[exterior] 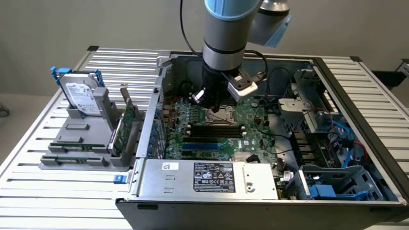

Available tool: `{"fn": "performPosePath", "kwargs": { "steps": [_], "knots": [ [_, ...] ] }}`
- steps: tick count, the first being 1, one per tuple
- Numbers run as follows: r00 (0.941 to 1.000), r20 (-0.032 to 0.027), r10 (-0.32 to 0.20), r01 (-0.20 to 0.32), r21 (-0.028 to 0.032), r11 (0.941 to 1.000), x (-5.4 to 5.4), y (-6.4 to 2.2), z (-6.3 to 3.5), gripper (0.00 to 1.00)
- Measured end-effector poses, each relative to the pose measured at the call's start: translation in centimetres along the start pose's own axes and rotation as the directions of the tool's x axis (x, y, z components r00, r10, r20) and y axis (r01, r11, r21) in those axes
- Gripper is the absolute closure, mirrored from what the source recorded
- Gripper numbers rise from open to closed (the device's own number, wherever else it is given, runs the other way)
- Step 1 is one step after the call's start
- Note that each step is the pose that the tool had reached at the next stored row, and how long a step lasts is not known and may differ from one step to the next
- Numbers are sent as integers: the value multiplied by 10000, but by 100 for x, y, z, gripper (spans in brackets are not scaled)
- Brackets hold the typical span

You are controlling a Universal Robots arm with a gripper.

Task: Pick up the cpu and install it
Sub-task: 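Install the first cpu locking lever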

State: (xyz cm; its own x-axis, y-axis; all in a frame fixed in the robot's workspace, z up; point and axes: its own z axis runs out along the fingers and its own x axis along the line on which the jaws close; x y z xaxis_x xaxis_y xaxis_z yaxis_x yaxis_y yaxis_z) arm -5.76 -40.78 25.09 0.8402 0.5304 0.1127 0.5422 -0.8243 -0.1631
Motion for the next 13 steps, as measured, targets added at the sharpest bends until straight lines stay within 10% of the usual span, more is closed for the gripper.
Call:
{"fn": "performPosePath", "kwargs": {
  "steps": [7, 13],
  "knots": [
    [9999, 165, 41, -43, 89, 10000, -62, 14, -9, 89],
    [9997, 226, 48, -49, 39, 10000, -125, -2, 37, 89]
  ]
}}
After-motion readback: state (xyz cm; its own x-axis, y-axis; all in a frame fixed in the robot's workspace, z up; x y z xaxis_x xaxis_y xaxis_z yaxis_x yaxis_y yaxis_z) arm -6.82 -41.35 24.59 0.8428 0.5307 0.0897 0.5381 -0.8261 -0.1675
